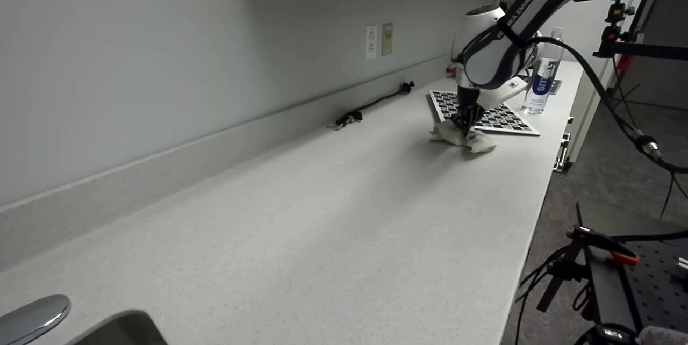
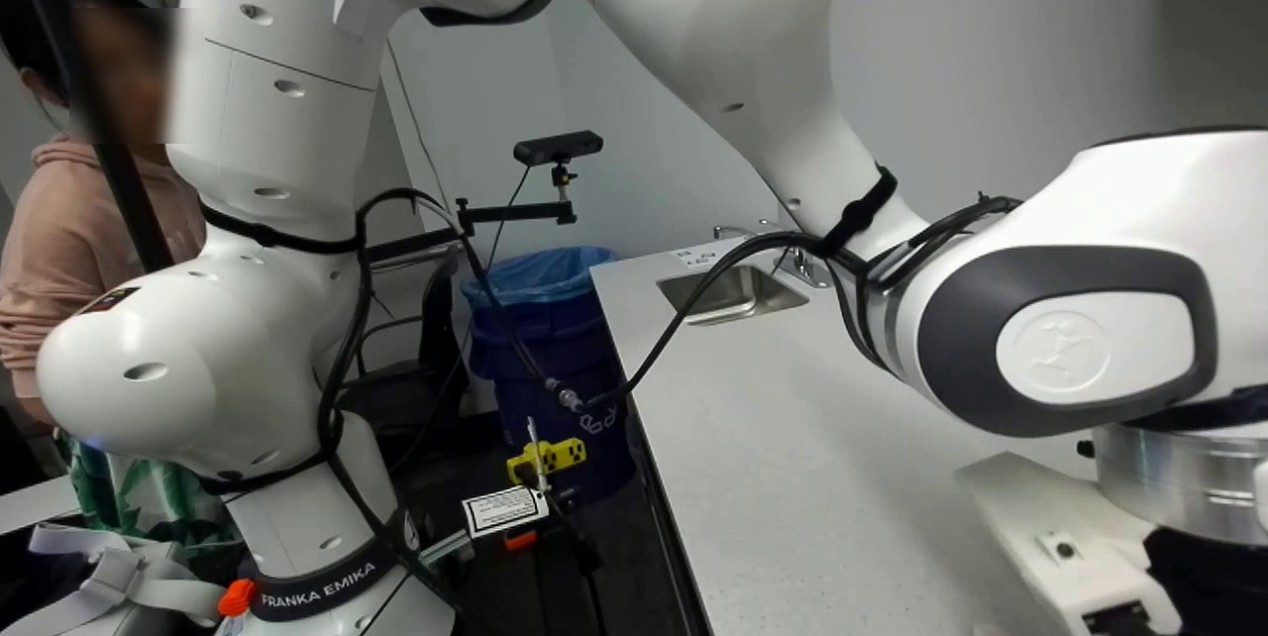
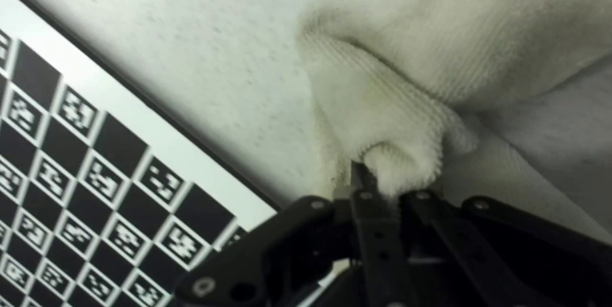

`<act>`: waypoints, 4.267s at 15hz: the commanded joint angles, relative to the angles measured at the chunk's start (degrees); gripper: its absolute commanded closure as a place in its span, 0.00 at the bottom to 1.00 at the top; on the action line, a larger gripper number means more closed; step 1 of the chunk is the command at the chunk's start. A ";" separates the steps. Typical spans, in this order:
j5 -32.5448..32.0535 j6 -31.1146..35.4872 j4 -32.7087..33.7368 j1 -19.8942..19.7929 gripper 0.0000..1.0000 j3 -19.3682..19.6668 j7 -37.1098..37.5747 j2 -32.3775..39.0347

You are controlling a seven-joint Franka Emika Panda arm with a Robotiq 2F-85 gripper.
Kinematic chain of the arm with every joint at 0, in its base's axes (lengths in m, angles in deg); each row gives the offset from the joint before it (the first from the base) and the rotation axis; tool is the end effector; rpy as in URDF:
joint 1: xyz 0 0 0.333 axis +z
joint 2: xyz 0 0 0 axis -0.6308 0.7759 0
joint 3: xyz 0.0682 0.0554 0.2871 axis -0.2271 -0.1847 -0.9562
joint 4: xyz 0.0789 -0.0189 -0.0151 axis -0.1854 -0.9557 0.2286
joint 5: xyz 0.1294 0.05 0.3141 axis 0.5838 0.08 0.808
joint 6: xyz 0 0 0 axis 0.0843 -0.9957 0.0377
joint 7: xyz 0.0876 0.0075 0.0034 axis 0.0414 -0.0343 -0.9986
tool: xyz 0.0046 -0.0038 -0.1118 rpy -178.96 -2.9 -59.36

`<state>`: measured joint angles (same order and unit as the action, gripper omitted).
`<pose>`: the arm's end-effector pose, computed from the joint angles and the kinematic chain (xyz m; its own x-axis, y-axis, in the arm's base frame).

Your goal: Wipe the counter top using the cloth

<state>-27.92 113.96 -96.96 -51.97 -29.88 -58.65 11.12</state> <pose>0.4665 -0.3079 0.2306 0.8724 -0.4798 0.0931 -0.4871 -0.8381 0.2455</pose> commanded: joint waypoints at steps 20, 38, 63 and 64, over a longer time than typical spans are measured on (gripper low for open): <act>-5.00 -1.59 -10.72 9.36 0.98 -11.76 -2.33 -14.70; 4.27 -9.95 -21.28 6.03 0.00 -15.36 -22.89 -33.47; 3.57 -19.89 -26.07 7.71 0.00 -10.43 -34.40 -49.15; 3.57 -19.89 -26.07 7.71 0.00 -10.43 -34.40 -49.15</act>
<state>-24.06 94.21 -123.11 -44.84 -40.86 -93.30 -37.97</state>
